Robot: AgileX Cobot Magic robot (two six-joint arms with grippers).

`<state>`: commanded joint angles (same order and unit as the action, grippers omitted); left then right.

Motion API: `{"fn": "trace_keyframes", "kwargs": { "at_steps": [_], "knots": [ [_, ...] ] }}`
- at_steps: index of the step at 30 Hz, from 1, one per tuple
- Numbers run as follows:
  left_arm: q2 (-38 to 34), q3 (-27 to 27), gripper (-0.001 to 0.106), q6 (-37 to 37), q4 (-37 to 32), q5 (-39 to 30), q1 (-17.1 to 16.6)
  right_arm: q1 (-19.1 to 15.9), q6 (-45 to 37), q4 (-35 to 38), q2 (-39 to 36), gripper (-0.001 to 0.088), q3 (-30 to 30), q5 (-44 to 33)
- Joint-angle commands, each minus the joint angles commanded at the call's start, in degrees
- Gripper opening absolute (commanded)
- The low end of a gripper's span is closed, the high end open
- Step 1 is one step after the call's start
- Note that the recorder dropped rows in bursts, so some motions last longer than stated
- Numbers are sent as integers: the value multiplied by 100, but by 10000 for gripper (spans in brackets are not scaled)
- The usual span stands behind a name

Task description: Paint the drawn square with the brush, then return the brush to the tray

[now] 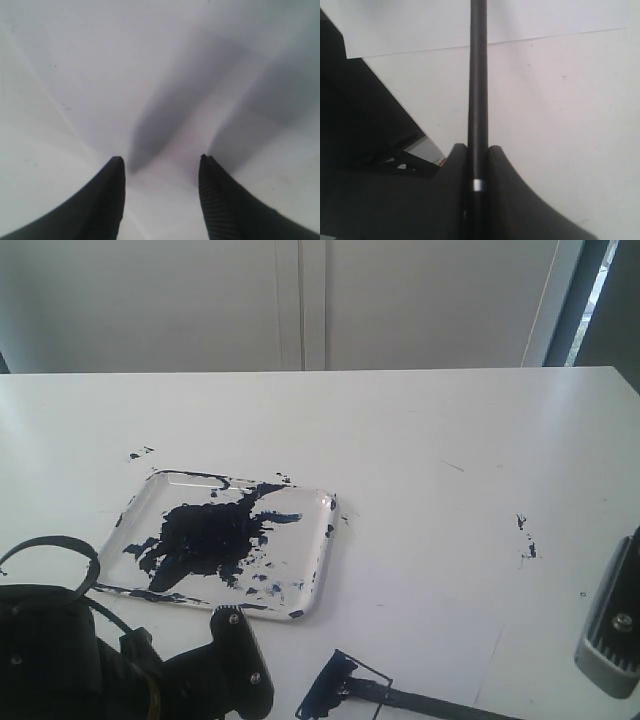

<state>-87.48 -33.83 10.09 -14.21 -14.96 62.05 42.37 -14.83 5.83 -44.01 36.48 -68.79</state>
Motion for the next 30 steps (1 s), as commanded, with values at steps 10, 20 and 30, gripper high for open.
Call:
{"fn": "trace_keyframes", "kwargs": {
  "at_steps": [10,20,30],
  "knots": [
    [0,0,509,0,0,0,0,0,118,-170,0,0,0,7],
    [0,0,509,0,-10,2,0,0,-264,502,0,0,0,-118],
    [0,0,509,0,-10,2,0,0,-409,694,22,0,0,-118]
  ]
}}
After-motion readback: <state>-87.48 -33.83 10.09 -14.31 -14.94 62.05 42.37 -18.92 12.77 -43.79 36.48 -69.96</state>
